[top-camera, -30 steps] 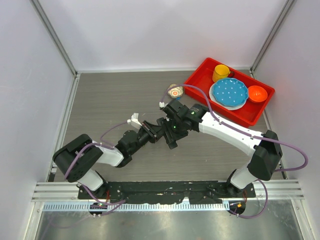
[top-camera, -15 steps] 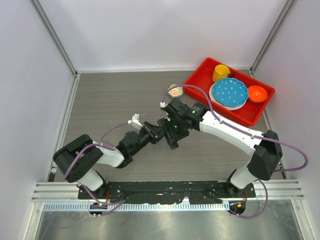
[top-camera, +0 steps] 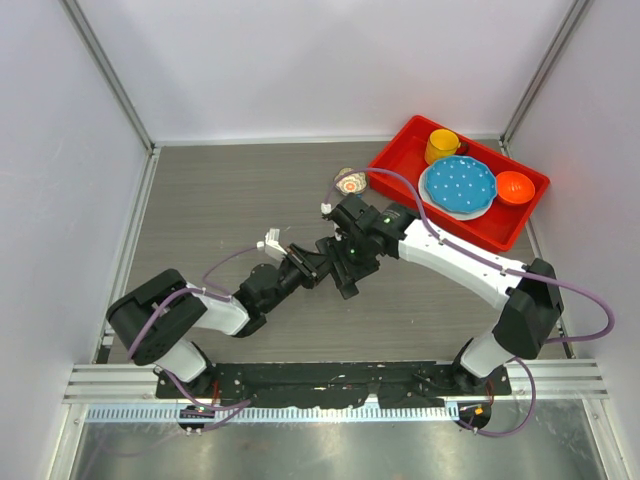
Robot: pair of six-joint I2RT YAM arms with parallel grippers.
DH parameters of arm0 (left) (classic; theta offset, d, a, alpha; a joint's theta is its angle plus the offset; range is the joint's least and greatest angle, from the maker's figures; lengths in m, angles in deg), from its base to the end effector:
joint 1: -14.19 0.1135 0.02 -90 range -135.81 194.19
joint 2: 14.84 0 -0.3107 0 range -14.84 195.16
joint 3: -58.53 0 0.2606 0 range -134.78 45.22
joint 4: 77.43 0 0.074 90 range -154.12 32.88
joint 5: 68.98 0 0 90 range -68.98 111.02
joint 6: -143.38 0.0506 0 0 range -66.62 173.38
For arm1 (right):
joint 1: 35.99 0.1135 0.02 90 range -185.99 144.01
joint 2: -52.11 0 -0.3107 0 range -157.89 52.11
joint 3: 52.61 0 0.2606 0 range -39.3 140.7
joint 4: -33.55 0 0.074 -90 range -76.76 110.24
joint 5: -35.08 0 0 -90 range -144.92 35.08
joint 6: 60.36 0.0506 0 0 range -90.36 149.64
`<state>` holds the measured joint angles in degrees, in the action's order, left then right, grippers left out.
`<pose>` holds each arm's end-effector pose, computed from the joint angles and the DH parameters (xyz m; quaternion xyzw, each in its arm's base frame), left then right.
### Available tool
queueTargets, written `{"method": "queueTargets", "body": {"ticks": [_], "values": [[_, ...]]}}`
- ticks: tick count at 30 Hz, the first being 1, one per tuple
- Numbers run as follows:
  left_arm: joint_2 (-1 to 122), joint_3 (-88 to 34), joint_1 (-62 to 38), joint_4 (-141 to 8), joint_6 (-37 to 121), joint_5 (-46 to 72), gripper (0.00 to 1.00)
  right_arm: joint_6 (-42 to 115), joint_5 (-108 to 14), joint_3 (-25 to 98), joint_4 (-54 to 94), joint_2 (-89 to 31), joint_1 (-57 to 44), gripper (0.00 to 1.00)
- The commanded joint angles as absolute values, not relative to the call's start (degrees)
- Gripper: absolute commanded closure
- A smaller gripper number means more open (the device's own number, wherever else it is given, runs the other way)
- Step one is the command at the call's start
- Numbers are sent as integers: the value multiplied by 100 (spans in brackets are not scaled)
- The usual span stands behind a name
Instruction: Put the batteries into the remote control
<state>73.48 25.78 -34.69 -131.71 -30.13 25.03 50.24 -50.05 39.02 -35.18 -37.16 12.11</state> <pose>0.1886 -0.2106 0.2063 -0.2360 0.6749 -0.6291 0.3049 0.2147 0.2457 0.3209 -0.2409 0.9478 0.1498 0.1454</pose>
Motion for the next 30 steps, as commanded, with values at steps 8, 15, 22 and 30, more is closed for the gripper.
{"method": "queueTargets", "body": {"ticks": [8,15,22,30], "values": [[7042,2342,-3828,-15271,-3197,1882,100,4889,-5729,4165,-2819,-3886,910,76],[7033,2448,-3793,-15227,-2907,2049,100,4898,-5281,3858,-2802,-3596,910,61],[6919,2352,-3618,-14630,-2582,2050,100,4819,-4947,3708,-2890,-3245,963,48],[6892,2088,-3503,-13716,-2133,2014,100,4775,-4578,3716,-3021,-2867,1033,39]]}}
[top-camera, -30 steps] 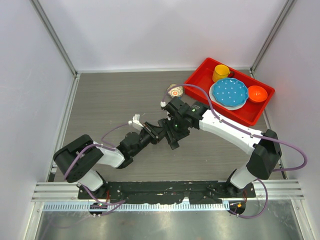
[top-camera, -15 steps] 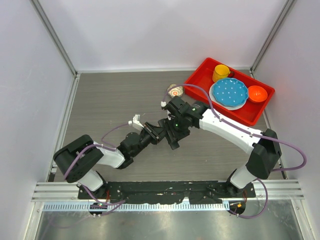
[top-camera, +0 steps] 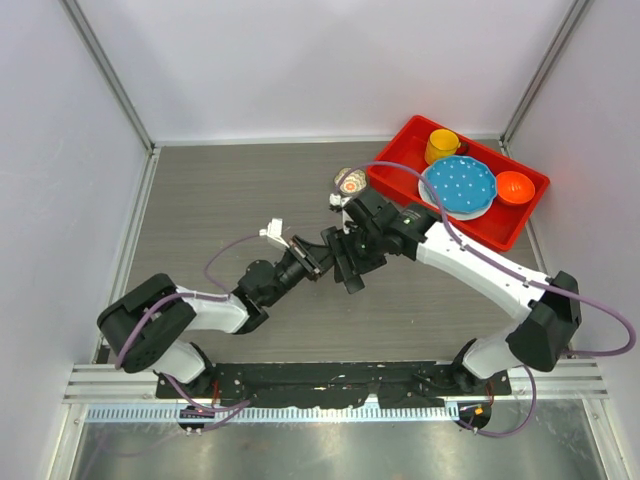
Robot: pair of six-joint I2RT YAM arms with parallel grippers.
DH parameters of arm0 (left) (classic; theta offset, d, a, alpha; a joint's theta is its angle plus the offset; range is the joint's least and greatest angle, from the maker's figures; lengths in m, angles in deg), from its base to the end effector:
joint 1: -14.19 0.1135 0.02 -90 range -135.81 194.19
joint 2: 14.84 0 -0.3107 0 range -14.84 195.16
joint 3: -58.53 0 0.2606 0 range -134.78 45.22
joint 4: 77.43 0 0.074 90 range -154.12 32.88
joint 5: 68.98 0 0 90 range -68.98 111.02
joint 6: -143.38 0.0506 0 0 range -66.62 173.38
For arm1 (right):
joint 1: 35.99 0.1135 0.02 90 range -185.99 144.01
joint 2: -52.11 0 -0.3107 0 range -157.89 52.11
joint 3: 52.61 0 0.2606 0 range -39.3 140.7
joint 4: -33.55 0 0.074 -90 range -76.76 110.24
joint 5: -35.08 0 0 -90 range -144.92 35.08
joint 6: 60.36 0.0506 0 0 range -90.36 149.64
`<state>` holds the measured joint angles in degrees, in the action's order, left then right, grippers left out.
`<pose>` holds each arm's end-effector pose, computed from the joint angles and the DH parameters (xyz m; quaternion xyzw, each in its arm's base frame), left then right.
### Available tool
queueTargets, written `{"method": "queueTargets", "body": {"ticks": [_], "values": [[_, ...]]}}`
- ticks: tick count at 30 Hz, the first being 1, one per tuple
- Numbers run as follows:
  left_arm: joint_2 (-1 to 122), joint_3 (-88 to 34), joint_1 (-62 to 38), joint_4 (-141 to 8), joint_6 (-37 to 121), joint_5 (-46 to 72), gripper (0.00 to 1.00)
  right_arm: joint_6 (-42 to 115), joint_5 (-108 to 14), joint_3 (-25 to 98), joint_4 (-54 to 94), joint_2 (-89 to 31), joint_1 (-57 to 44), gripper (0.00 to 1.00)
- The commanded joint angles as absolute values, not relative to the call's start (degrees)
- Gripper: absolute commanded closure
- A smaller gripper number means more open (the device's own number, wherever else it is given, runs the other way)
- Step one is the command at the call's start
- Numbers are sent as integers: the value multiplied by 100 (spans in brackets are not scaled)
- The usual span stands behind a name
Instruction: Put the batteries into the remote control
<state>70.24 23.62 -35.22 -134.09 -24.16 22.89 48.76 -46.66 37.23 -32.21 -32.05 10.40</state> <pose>0.1861 -0.2146 0.2370 -0.1736 0.6429 -0.6625 0.3428 0.2083 0.2292 0.3408 -0.2452 0.9321 0.1978 0.1789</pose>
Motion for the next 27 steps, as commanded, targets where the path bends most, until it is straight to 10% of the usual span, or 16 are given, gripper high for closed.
{"method": "queueTargets", "body": {"ticks": [1,13,27], "values": [[6910,2070,-3486,-13672,-2116,2014,100,4783,-4551,3734,-3047,-2814,1033,37],[6630,1965,-2677,-12408,-1466,1856,100,4941,-5472,4236,-2955,-1594,1016,33],[5958,-1409,-1993,-3390,2593,5432,100,5909,-6863,1098,81,-853,1016,37]]}}
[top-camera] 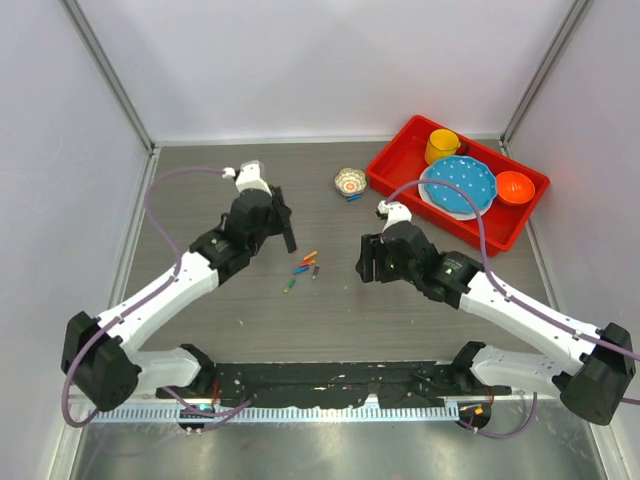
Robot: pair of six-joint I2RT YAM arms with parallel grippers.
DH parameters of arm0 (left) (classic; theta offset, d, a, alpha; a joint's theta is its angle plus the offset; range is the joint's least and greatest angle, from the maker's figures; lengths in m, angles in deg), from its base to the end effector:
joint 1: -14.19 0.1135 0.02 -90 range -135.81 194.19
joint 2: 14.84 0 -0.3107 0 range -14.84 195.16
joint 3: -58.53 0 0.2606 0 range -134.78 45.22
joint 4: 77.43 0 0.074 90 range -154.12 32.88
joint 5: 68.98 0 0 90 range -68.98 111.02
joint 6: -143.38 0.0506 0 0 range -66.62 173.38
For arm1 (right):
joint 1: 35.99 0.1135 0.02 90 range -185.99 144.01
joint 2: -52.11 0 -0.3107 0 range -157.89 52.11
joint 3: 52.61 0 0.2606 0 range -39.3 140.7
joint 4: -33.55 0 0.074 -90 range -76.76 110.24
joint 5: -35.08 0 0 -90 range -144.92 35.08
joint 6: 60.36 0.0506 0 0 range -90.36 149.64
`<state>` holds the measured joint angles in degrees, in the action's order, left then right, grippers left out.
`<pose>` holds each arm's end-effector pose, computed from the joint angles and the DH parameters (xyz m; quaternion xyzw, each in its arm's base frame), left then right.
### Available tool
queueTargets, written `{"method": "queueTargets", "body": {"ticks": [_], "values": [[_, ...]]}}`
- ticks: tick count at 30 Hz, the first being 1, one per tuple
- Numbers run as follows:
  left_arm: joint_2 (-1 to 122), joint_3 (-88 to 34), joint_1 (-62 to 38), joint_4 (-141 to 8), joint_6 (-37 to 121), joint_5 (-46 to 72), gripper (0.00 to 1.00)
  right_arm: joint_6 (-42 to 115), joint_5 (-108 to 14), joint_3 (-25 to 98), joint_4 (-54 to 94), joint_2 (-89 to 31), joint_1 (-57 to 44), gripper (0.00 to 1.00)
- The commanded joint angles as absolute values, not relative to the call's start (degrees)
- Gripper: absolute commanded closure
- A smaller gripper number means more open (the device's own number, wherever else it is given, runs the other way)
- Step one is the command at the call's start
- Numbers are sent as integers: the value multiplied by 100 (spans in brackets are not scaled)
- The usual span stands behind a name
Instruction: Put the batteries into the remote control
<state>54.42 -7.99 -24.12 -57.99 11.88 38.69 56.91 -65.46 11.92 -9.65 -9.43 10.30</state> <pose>0.2319 -0.1637 0.3455 -0.1085 0.8174 -0.2559 0.5047 0.1633 0.1575 0.3204 -0.1111 0.8972 0.1842 0.3856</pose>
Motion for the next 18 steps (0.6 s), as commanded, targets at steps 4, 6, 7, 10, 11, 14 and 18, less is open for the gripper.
{"method": "queueTargets", "body": {"ticks": [4,6,7,10,11,14,18], "values": [[6897,-2278,-1456,-2555,2989,5687,100,5812,-6670,1027,117,-1029,1024,37],[7364,-2595,-1385,-2352,3113,6047,100,5812,-6617,1010,90,-1055,1024,37],[7828,-2910,-1376,-2203,3262,6136,100,5794,-6590,983,64,-1047,1024,37],[8691,-3726,-1350,-1809,3422,6512,100,5742,-6581,922,46,-986,1024,37],[9303,-3974,-1341,-1719,3570,6601,100,5663,-6607,887,55,-898,1016,37],[10281,-4915,-1341,-1280,3738,6813,100,5557,-6705,781,46,-766,1016,37],[10881,-5339,-1323,-1208,3773,6787,99,5495,-6818,772,-165,-599,1015,37]]}}
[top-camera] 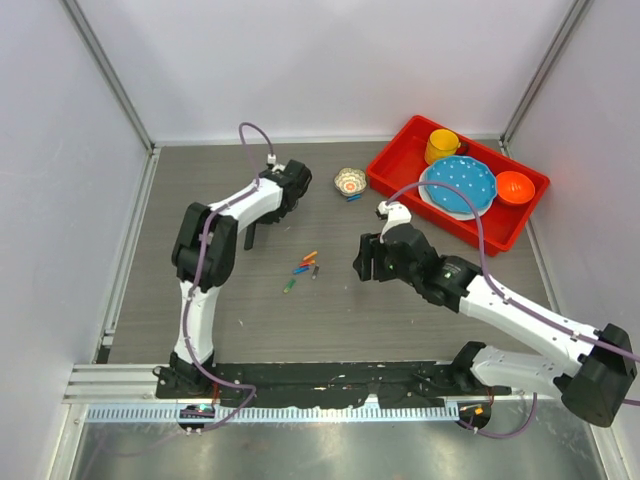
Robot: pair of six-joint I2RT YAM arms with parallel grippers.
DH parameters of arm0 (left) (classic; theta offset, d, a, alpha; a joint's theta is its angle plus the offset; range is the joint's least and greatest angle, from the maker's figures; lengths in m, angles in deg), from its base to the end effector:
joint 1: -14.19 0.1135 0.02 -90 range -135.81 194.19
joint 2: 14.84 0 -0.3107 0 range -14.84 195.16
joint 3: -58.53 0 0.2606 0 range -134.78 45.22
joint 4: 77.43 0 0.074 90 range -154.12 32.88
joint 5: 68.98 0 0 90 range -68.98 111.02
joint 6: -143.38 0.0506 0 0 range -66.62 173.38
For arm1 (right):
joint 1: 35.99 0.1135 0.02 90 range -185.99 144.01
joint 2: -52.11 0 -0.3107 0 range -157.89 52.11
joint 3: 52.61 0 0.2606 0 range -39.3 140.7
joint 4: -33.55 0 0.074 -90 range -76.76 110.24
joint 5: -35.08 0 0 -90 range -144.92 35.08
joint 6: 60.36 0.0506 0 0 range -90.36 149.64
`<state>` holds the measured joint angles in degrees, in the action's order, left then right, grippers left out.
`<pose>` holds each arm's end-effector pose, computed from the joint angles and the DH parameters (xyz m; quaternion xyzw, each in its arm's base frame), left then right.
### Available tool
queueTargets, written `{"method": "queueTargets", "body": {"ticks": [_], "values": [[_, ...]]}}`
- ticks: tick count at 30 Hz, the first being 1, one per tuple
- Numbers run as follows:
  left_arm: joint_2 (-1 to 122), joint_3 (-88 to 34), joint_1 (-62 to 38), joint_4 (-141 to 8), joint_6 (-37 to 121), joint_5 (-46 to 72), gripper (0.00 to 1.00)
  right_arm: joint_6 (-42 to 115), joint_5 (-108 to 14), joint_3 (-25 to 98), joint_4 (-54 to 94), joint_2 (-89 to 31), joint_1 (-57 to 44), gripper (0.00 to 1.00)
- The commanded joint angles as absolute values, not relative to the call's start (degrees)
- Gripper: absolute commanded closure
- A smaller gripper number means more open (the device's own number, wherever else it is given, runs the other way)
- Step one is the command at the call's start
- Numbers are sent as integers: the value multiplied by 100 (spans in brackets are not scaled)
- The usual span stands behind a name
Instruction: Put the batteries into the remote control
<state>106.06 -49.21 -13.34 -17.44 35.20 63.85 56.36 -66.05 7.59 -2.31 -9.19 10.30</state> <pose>0.4287 -0.1847 0.2144 0.0217 0.9222 0.2798 0.2660 0.1661 0.1596 0.3067 -0.1087 0.8850 0.1946 0.4088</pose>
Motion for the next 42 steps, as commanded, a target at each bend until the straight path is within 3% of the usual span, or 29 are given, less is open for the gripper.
{"method": "queueTargets", "body": {"ticks": [1,6,7,10,21,22,23,24,25,30,32,34,37,38,39,42], "values": [[10943,-5356,-1323,-1269,3765,6778,97,5495,-6836,703,-182,-538,1007,37],[11295,-5348,-1314,-1323,3695,6576,86,5495,-6871,596,-200,-274,1007,36],[11304,-5313,-1332,-1340,3677,6532,74,5478,-6880,605,-244,-265,1007,36],[11261,-5182,-1367,-1454,3624,6392,56,5478,-6977,614,-314,-273,1007,36],[10515,-4865,-1473,-1578,3431,6102,39,5557,-7091,500,-525,-133,1007,36],[10392,-4847,-1481,-1569,3439,6040,34,5557,-7100,474,-551,-124,989,36],[10138,-4838,-1490,-1551,3431,5996,20,5566,-7117,473,-569,-115,998,36],[10022,-4829,-1499,-1499,3431,5970,18,5574,-7126,465,-604,-106,998,36],[9899,-4812,-1508,-1472,3422,5943,6,5557,-7161,447,-630,-98,989,36],[8665,-4226,-1753,-1602,3176,5636,3,5618,-7188,403,-675,34,1007,36],[7811,-3559,-1911,-2781,3097,5365,3,5662,-7066,351,-570,122,998,36],[6388,-2101,-2035,-3840,2800,4355,0,5732,-6934,184,-210,288,998,36],[5096,-569,-2000,-5232,1914,3624,1,5811,-6591,-105,335,455,981,30],[4934,-367,-2000,-5312,1719,3605,0,6116,-6625,-142,371,465,972,13],[4776,-121,-2000,-5235,1560,3605,0,6172,-6625,-168,363,491,963,5],[4537,-100,-2000,-4700,936,3605,0,6260,-6599,-387,581,526,963,4]]}}
